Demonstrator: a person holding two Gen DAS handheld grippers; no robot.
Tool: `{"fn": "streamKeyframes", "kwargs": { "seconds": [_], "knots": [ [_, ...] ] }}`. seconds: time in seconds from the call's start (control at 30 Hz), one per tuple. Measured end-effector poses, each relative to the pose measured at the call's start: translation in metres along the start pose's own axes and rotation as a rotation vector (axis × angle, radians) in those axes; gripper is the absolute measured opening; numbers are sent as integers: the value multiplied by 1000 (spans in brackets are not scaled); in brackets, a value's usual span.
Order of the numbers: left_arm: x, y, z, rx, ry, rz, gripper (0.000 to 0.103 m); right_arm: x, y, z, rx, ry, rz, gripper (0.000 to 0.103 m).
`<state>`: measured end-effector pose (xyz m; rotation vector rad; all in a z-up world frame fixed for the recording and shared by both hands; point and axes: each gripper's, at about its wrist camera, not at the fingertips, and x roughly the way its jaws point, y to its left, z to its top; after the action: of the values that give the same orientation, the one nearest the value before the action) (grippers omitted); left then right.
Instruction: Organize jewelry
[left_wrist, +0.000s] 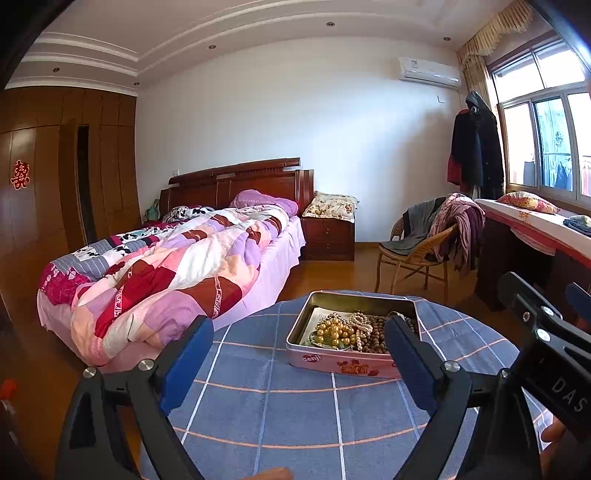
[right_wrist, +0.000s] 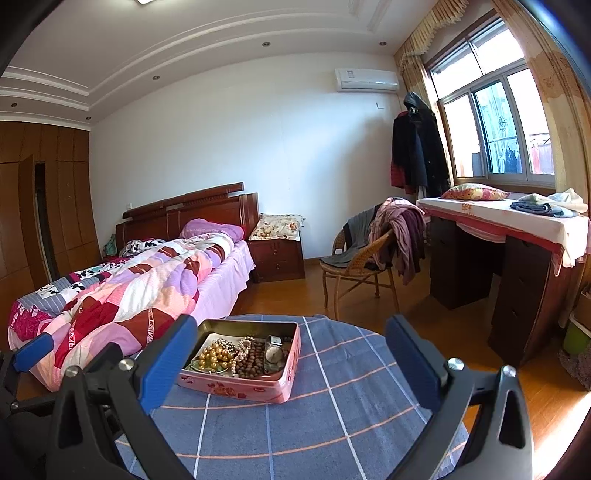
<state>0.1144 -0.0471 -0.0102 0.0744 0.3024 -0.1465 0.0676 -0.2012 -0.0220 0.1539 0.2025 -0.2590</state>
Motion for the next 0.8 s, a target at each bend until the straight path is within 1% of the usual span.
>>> {"fn": "streamKeyframes", "kwargs": {
  "seconds": [0.27,0.43,0.5,0.53,0.63,0.73,0.8],
  "knots": [
    [-5,0,1,3,-15,11,94,-2,-1,2,10,3,-3,103],
    [-7,2,3,-7,-21,10,94,-4,-3,5,12,-11,-10,103],
    [-7,2,2,-9,-25,23,94,-3,-4,5,9,-6,-16,103],
    [-6,1,3,-9,-24,43,94,-2,-5,5,10,-1,-19,103],
    [0,3,4,-28,8,71,94,1,-8,4,22,17,-28,103],
    [7,6,3,-47,59,32,94,2,-12,3,33,33,-41,103],
    [8,6,1,-43,68,39,94,2,-15,2,41,40,-44,103]
  ]
}}
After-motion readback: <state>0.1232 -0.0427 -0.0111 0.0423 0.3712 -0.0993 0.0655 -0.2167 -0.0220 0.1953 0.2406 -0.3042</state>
